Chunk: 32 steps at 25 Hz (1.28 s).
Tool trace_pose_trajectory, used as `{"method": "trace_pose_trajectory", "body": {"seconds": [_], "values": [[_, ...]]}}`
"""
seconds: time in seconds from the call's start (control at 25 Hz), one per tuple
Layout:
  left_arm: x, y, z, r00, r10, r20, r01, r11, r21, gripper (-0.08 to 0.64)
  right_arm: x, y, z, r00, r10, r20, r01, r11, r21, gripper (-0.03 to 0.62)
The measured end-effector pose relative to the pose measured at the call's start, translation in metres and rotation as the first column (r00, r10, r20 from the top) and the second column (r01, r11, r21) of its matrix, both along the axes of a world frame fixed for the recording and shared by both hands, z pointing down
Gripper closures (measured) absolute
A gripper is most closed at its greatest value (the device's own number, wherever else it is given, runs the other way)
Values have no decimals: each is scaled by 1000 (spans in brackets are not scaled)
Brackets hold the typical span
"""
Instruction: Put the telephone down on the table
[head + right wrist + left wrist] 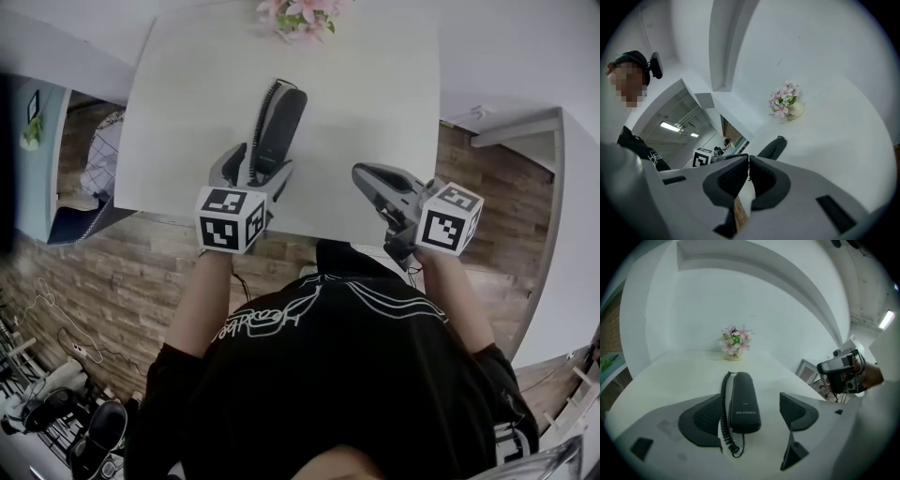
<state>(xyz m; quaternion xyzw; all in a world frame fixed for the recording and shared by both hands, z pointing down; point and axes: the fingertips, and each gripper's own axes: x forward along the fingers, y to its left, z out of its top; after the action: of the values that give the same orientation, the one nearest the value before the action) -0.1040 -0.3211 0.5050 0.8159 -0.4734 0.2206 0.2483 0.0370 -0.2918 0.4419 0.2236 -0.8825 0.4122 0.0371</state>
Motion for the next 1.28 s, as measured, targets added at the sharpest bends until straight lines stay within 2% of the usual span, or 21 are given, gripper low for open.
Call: {"method": "trace_pose_trajectory", "body": {"seconds": [0.12,0.24,0.36,0.48,0.6,0.68,0.88,1.04,1.2,1.28], "values": [[2,24,-20,997,31,-74,-32,999,-14,199,-5,16,-12,1000,-8,-14,8,999,44,552],[1,50,-45,988,36,-147,-35,999,7,199,-11,37,-26,999,-18,-29,20,996,91,552],[2,74,-75,973,54,-224,-42,997,57,199,-18,60,-43,999,-30,-44,37,989,145,552],[7,95,-105,958,103,-267,-70,989,129,202,-24,81,-61,997,-45,-68,58,975,212,552],[13,123,-137,943,166,-287,-106,971,214,236,-31,107,-81,997,-60,-51,71,965,252,552],[13,140,-159,939,184,-292,-100,955,279,358,-36,123,-95,997,-70,-37,77,956,282,552],[12,179,-192,918,240,-315,-122,928,352,510,-48,157,-115,993,-79,-91,108,918,381,552],[17,205,-199,907,294,-302,-172,912,372,552,-55,177,-127,993,-97,-72,118,899,421,552],[16,231,-208,892,310,-329,-175,908,380,554,-64,203,-138,989,-119,-87,146,875,462,554],[17,241,-209,894,321,-313,-189,903,386,554,-68,212,-142,987,-126,-96,157,860,485,554]]}}
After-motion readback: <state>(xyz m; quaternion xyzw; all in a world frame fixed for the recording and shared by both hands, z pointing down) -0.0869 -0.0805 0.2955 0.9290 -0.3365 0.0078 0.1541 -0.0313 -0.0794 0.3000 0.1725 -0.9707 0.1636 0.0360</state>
